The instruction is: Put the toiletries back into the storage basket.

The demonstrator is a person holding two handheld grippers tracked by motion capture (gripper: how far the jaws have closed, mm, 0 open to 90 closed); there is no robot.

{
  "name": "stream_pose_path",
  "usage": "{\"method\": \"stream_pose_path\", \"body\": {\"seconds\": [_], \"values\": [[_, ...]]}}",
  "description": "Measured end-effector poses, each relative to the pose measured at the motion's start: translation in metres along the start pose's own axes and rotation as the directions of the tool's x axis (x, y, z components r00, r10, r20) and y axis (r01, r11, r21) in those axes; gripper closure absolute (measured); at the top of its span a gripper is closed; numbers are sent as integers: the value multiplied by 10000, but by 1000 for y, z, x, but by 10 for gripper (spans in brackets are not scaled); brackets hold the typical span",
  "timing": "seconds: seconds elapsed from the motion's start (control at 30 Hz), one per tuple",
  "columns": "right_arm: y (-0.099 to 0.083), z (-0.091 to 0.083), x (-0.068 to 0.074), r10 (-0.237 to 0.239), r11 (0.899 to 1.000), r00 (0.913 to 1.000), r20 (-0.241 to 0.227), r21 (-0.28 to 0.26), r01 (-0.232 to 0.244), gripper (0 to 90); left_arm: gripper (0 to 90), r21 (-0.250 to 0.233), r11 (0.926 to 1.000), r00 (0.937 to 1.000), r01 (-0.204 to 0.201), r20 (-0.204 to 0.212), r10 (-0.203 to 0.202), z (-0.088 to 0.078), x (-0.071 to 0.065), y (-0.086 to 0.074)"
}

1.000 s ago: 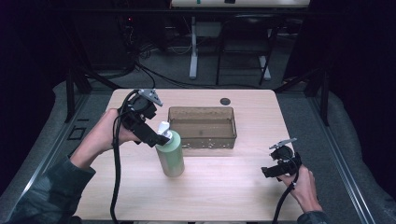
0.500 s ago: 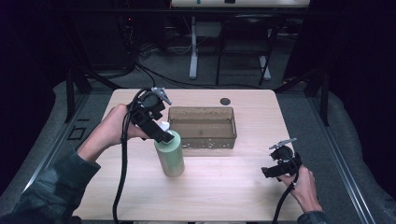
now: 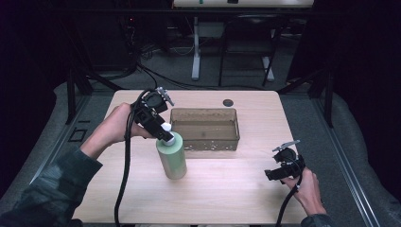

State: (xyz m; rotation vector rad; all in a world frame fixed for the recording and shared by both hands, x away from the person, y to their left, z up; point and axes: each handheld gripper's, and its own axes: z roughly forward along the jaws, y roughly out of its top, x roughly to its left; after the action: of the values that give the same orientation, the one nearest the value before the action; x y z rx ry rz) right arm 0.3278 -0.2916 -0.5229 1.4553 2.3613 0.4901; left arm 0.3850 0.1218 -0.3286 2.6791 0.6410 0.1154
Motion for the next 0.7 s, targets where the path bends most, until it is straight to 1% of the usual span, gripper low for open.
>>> {"method": "stream_pose_path", "body": {"seconds": [0.13,0.23,0.3,0.53,0.6,0.7], "values": [[0,0,0,-1,10000,10000,2,7,1,120,437,83,9998,9998,-200,17,200,0,0,1],[0,0,0,-21,10000,10000,15,11,21,121,459,105,9996,9996,-271,-2,271,-1,-1,1],[0,0,0,1,10000,10000,-1,22,-1,122,494,240,9991,9994,-355,-7,355,-1,-1,1],[0,0,0,-10,10000,10000,-2,24,10,129,521,491,9983,9996,-299,34,298,1,2,2],[0,0,0,0,10000,10000,-3,29,0,129,542,554,9979,9994,-325,98,320,2,2,2],[0,0,-1,0,10000,10000,-4,24,0,129,575,593,9977,9995,-323,80,319,3,2,3]]}}
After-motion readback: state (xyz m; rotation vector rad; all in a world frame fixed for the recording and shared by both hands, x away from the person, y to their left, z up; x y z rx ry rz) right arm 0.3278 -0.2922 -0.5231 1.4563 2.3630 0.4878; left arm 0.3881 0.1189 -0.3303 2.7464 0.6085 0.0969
